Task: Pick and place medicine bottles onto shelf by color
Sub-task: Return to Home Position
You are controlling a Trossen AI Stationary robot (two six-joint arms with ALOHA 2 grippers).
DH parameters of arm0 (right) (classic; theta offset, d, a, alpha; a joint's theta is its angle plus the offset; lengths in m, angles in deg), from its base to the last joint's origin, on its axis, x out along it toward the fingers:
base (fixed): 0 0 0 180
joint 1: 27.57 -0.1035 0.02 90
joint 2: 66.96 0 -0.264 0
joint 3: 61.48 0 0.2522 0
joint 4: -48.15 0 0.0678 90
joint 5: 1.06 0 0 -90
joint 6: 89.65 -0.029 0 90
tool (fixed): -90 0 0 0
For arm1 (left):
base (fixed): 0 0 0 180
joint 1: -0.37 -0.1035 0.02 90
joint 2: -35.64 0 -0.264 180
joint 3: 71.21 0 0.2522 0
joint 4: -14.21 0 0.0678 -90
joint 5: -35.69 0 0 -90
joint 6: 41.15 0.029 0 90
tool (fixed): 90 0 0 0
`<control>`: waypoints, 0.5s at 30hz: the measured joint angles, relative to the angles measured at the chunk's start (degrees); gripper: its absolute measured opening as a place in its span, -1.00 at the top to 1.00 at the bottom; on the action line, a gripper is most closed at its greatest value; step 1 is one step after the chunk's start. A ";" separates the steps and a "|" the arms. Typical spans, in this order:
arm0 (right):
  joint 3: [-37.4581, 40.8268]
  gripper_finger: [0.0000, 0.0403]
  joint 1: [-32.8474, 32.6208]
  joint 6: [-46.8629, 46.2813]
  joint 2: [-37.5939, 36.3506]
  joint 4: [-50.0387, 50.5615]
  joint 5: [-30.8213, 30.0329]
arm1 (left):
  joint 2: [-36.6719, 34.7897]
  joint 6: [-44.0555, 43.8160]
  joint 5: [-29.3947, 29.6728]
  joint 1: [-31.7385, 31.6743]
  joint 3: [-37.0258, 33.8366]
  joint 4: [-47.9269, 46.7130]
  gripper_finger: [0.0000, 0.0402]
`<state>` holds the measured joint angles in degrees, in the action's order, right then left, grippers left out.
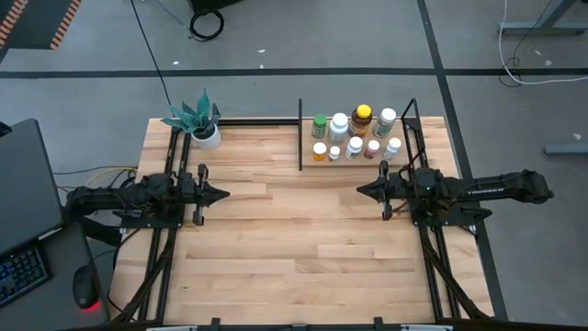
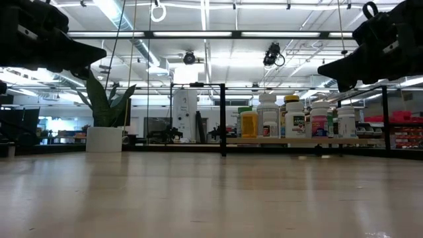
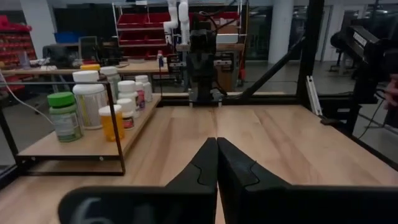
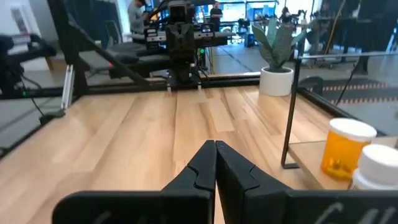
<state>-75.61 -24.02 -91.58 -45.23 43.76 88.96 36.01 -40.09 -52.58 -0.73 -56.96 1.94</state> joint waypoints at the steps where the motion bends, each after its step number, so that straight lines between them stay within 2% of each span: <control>1: -0.01 0.94 0.00 0.70 0.00 0.11 0.01 | 0.00 -0.30 -0.05 -0.01 0.00 -0.19 0.98; 7: -0.01 0.94 0.02 3.86 0.00 2.89 -0.01 | 0.00 -0.69 -0.02 -0.02 0.00 -0.57 0.94; 15: -0.01 0.94 0.00 4.08 0.00 2.84 0.00 | 0.00 -0.88 0.01 -0.02 -0.02 -0.62 0.98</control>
<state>-75.62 -24.02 -87.50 -45.23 46.60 88.97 36.01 -40.97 -52.57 -0.75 -56.98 1.32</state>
